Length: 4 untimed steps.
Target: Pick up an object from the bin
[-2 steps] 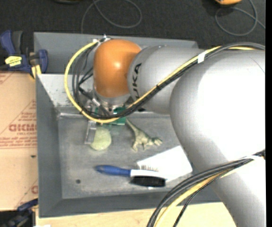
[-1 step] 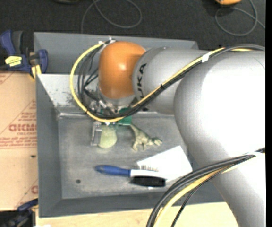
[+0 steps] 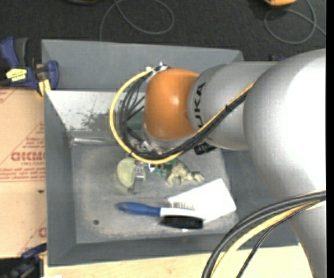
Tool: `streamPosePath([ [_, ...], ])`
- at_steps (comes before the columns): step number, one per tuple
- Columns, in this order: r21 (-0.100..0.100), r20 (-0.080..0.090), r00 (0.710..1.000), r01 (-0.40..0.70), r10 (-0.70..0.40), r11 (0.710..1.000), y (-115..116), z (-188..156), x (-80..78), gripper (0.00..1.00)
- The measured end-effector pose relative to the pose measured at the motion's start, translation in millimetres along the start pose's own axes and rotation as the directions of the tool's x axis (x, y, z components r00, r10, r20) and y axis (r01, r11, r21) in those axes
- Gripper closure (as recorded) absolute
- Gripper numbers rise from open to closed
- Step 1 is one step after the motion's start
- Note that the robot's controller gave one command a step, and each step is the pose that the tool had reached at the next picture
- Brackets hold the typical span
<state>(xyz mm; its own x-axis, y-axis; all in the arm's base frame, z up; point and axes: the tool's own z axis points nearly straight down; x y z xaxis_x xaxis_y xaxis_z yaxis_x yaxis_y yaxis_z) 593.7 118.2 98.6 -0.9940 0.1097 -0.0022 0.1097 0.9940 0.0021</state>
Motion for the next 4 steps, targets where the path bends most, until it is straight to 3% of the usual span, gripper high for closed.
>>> streamPosePath([
  [1,0.001,0.002,0.999,0.037,-0.037,0.999,-21,21,-6.1,0.0],
  [2,0.0,0.003,1.0,0.025,-0.025,1.0,-8,28,-4.7,1.0],
  [4,0.001,-0.002,1.0,0.023,-0.023,1.0,-9,25,-3.5,1.0],
])
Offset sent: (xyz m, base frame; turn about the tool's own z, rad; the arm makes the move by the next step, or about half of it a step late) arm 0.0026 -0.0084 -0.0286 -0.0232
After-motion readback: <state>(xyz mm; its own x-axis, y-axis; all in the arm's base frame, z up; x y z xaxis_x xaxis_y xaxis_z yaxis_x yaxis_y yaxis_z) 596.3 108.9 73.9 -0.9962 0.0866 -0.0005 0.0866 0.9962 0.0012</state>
